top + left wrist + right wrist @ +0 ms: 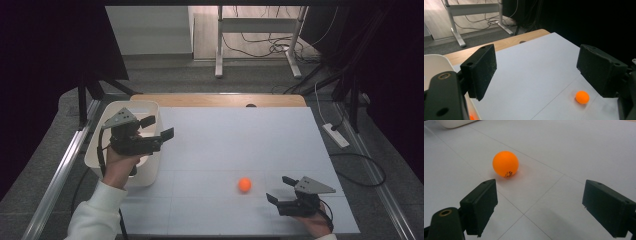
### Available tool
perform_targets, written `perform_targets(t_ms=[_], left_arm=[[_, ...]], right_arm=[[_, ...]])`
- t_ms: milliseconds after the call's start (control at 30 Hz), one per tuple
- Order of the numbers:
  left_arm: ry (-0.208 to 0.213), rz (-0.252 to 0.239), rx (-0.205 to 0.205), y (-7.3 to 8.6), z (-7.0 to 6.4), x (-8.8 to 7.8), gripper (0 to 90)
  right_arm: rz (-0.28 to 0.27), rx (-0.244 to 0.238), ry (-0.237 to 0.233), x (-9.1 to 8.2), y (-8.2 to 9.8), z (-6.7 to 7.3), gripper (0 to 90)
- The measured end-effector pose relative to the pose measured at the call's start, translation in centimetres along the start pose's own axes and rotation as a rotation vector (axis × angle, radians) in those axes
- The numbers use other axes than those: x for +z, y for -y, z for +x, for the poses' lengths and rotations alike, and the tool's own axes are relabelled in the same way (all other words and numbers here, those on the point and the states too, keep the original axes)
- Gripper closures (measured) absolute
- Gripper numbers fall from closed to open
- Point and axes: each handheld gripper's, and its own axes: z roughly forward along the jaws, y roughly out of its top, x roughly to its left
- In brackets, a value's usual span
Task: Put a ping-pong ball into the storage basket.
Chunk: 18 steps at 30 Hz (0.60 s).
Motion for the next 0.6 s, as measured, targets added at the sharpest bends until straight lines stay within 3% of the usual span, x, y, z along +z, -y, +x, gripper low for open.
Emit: perform_targets(t_ms=[133, 600], left_arm=[[0.018, 0.004, -0.003, 0.4, -0.2, 0.5, 17.0], [0.069, 0.046, 0.057, 0.6, -1.9, 2.5, 17.1]], right_arm=[[0.001, -0.006, -0.005, 0.2, -0.1, 0.1, 12.5], [0.003, -0.006, -0.004, 0.5, -0.2, 0.0, 12.5]])
